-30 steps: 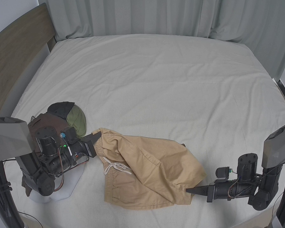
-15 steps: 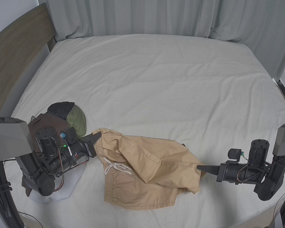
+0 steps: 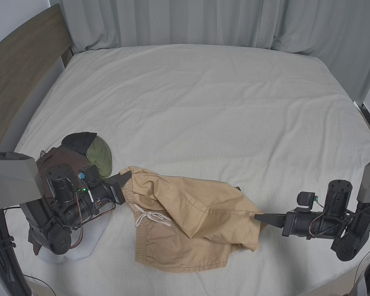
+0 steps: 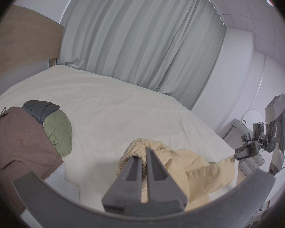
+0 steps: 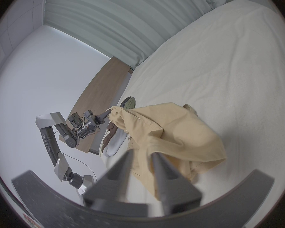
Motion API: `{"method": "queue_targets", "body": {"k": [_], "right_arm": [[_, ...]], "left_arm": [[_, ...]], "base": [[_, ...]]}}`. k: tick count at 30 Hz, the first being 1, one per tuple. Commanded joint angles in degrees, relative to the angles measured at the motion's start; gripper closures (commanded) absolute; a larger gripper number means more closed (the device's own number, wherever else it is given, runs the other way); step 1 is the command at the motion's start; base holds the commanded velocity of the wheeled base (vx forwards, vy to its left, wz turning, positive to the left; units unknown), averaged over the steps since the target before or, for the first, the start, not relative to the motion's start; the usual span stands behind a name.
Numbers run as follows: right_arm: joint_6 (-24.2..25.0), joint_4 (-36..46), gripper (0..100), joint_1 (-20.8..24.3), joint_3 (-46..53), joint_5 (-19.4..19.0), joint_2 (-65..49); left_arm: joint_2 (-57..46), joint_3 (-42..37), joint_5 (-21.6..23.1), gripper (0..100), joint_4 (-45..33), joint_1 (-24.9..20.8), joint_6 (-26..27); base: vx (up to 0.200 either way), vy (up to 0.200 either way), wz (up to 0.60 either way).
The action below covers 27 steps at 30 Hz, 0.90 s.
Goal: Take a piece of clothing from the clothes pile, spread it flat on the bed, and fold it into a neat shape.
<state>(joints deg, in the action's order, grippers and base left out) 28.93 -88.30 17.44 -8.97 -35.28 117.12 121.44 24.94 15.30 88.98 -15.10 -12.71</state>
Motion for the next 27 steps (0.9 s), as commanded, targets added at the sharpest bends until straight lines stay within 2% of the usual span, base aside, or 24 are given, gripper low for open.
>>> {"method": "queue_targets", "body": {"k": [1,8,19,27], "right_arm": [[0.1,0.0,0,2.0,-0.1,0.5,-0.1],[0.0,-0.1,0,4.4,-0.2,1.1,2.1],[0.7,-0.1,0,8.4,-2.8,7.9,5.1],[4.1,-0.1,0,9.7,-4.5,10.0,5.5]], "left_arm": [[-0.1,0.0,0.0,100,0.3,0.0,0.0],[0.0,0.0,0.0,100,0.3,-0.1,0.0],[0.1,-0.2,0.0,100,0.3,-0.1,0.1],[0.1,-0.2,0.0,100,0.3,-0.1,0.1]], "base": [[0.0,0.0,0.0],[0.0,0.0,0.0],[0.0,0.0,0.0],[0.0,0.0,0.0]]}}
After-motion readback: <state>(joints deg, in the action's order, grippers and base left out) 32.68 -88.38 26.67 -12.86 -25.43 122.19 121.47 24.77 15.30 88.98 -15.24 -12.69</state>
